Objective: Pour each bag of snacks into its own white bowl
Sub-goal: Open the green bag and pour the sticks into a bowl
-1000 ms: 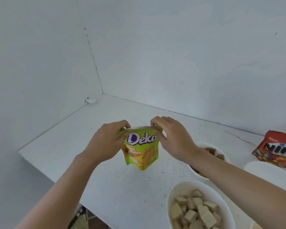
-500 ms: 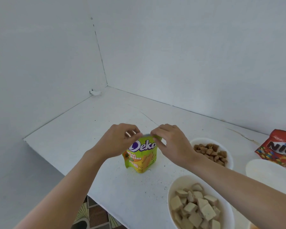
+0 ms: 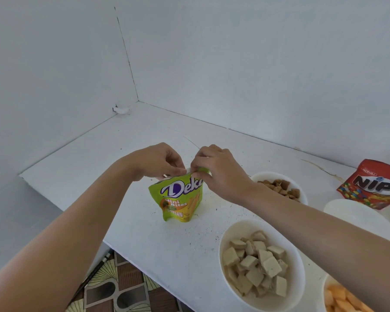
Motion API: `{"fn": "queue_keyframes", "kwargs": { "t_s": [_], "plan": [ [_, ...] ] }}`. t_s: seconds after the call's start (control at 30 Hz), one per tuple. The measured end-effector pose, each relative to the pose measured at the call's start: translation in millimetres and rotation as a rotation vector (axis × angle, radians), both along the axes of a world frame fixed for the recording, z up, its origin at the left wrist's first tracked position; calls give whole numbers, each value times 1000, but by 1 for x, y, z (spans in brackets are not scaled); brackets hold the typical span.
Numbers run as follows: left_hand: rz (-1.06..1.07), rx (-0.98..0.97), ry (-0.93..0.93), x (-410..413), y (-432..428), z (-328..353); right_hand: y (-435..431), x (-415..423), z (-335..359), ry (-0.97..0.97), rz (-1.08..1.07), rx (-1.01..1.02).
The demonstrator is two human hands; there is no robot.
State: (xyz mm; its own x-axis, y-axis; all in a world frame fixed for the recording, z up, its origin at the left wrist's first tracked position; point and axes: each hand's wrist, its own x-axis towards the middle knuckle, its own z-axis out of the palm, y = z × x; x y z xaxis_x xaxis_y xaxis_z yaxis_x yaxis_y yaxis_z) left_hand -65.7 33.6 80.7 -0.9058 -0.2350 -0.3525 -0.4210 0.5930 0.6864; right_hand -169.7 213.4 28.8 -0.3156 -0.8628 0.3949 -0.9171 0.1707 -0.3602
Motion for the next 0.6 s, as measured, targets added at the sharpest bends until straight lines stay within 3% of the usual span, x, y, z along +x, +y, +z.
{"fn": "queue_keyframes", "kwargs": {
  "t_s": [0.23, 0.43, 0.6],
  "plan": [
    [-13, -44, 64, 2, 3, -9, 1, -3, -5, 261, 60, -125],
    [40, -137, 137, 10, 11, -19, 2, -6, -9, 229, 105, -105],
    [65, -78, 130, 15, 15, -21, 5, -7, -9, 226, 128, -111]
  ]
}}
